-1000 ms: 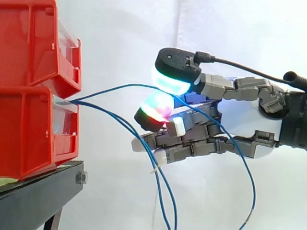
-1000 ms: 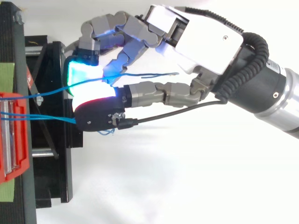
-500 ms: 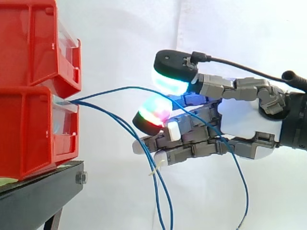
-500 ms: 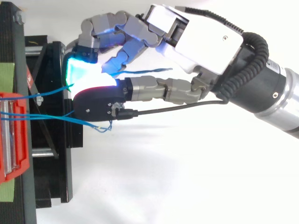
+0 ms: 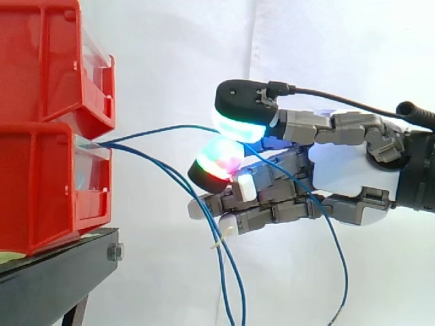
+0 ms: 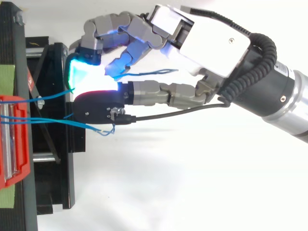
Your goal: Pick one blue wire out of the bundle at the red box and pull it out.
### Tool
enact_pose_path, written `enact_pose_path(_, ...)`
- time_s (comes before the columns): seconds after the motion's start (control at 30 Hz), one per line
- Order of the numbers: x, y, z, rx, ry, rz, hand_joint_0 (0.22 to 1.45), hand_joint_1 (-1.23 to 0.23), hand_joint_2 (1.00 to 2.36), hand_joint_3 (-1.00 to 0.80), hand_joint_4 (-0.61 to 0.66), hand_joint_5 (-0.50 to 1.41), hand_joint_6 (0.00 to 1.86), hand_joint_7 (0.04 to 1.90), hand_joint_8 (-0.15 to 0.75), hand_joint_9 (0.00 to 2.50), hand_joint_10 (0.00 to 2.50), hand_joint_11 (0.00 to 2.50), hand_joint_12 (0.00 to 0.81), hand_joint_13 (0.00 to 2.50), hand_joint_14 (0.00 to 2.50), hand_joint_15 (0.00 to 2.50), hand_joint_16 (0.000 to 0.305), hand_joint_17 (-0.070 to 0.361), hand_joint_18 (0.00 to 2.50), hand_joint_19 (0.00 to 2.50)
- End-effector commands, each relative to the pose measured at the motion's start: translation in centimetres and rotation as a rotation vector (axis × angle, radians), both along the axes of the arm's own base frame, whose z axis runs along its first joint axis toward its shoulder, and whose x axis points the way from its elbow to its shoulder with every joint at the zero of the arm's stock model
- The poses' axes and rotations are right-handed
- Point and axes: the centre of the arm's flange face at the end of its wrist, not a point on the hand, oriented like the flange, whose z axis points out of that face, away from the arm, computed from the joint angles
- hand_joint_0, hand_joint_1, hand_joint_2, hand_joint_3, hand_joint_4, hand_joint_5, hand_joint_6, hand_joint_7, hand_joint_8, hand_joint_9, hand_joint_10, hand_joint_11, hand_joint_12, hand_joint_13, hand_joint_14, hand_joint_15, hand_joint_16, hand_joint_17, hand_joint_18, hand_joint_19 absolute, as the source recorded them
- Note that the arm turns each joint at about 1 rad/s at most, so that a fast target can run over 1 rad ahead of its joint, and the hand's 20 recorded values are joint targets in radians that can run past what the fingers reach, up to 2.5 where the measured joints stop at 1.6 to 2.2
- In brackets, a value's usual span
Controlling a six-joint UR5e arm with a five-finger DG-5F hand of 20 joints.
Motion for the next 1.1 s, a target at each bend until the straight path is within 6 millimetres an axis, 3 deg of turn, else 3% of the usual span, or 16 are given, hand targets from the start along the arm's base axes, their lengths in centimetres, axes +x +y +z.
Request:
enact_pose_path(0.0,0.01,0.0,-0.09,0.0,0.001,0.0,0.53,-0.65,1.01,-0.38,0.17,-0.1,0.78,1.13,0.273,1.17,0.02,0.83,0.387,0.54,0.01,0.34,0.052,0.116,0.49,0.52)
enact_pose_path(0.2,-0.01,0.0,-0.12,-0.001,0.004,0.0,0.51,-0.61,1.0,-0.45,0.17,-0.09,0.77,1.13,0.283,1.16,0.02,0.82,0.395,0.54,0.01,0.33,0.053,0.12,0.49,0.52)
enact_pose_path(0.33,0.0,0.0,-0.1,-0.001,0.003,0.0,0.59,-0.52,1.01,-0.28,0.14,-0.09,0.77,1.15,0.268,1.19,0.02,0.82,0.383,0.55,0.01,0.34,0.052,0.116,0.5,0.53)
enact_pose_path(0.57,0.0,0.0,-0.1,-0.002,0.003,0.0,0.61,-0.5,1.01,-0.19,0.17,-0.07,0.75,1.15,0.286,1.22,0.02,0.79,0.41,0.58,0.01,0.32,0.057,0.128,0.55,0.5)
enact_pose_path(0.97,0.0,0.0,0.03,0.0,0.0,0.0,0.6,-0.68,1.02,-0.15,0.16,-0.07,0.72,1.21,0.271,1.2,0.02,0.84,0.393,0.57,0.01,0.33,0.053,0.118,0.52,0.49)
enact_pose_path(1.07,0.02,0.01,0.06,0.0,-0.003,0.0,0.6,-0.71,1.02,-0.14,0.1,-0.06,0.71,1.21,0.25,1.19,0.02,0.82,0.38,0.52,0.01,0.3,0.052,0.116,0.51,0.47)
